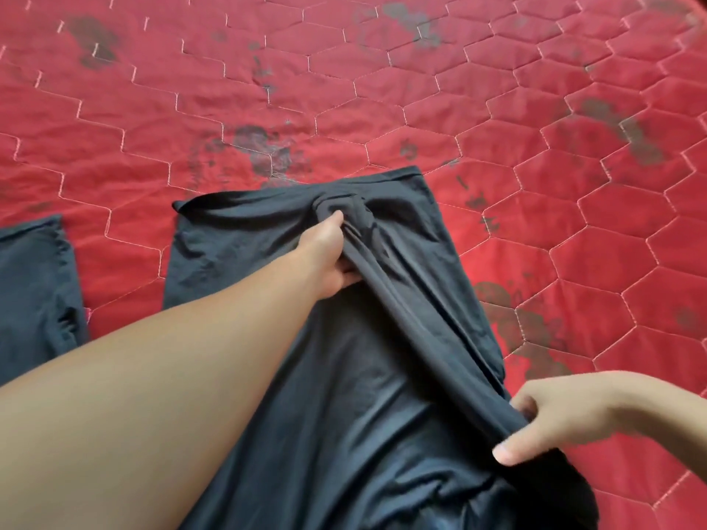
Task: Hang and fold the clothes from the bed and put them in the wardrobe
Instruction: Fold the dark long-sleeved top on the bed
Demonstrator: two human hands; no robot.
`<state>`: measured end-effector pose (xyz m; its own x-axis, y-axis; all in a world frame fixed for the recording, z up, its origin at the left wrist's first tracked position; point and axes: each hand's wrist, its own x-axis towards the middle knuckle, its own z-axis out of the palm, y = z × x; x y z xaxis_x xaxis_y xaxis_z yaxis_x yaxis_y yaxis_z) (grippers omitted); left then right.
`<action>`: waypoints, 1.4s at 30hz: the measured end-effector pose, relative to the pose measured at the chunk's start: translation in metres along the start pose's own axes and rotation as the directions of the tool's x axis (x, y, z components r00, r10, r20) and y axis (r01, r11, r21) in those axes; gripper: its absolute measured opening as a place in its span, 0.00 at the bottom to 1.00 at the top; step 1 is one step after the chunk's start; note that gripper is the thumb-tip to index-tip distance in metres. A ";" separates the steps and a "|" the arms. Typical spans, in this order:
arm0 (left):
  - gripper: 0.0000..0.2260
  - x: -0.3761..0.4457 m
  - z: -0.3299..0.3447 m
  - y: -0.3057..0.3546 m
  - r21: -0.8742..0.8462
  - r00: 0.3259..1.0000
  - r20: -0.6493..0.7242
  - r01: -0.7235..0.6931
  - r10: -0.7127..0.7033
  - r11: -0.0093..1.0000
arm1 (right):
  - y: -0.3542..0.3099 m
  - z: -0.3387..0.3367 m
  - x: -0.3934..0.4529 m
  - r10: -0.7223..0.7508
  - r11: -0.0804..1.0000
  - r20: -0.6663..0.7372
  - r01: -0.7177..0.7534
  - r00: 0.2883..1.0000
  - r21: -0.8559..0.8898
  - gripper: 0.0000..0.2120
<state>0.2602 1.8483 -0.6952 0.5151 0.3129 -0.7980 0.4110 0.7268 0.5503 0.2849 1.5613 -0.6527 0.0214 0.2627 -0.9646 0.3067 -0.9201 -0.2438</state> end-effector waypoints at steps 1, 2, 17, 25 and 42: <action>0.17 0.003 -0.005 -0.004 0.018 1.000 -0.002 0.009 -0.008 1.000 | 0.001 -0.002 0.000 0.025 0.999 0.072 -0.024 0.997 -0.027 0.26; 0.17 0.004 -0.010 -0.006 0.014 1.000 0.014 0.020 -0.020 1.000 | 0.002 -0.004 0.001 0.044 0.999 0.133 -0.040 0.990 -0.032 0.23; 0.15 0.012 -0.023 0.012 -0.222 0.955 0.208 -0.163 0.210 0.961 | -0.058 -0.037 0.047 -0.044 0.991 -0.423 0.093 0.905 0.094 0.27; 0.27 0.028 -0.052 0.010 -0.111 0.957 -0.025 -0.291 0.290 0.950 | -0.042 -0.042 0.046 -0.152 0.912 -0.265 0.239 0.952 0.334 0.15; 0.14 -0.131 0.003 -0.209 0.696 0.631 0.650 -0.718 0.422 0.001 | 0.029 0.019 0.017 -0.162 0.762 -0.550 0.458 0.819 0.458 0.09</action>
<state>0.1092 1.6536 -0.7053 0.9880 0.1069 -0.1117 0.1544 -0.6496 0.7444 0.2758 1.5337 -0.6779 0.4914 0.5238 -0.6958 -0.1918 -0.7142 -0.6732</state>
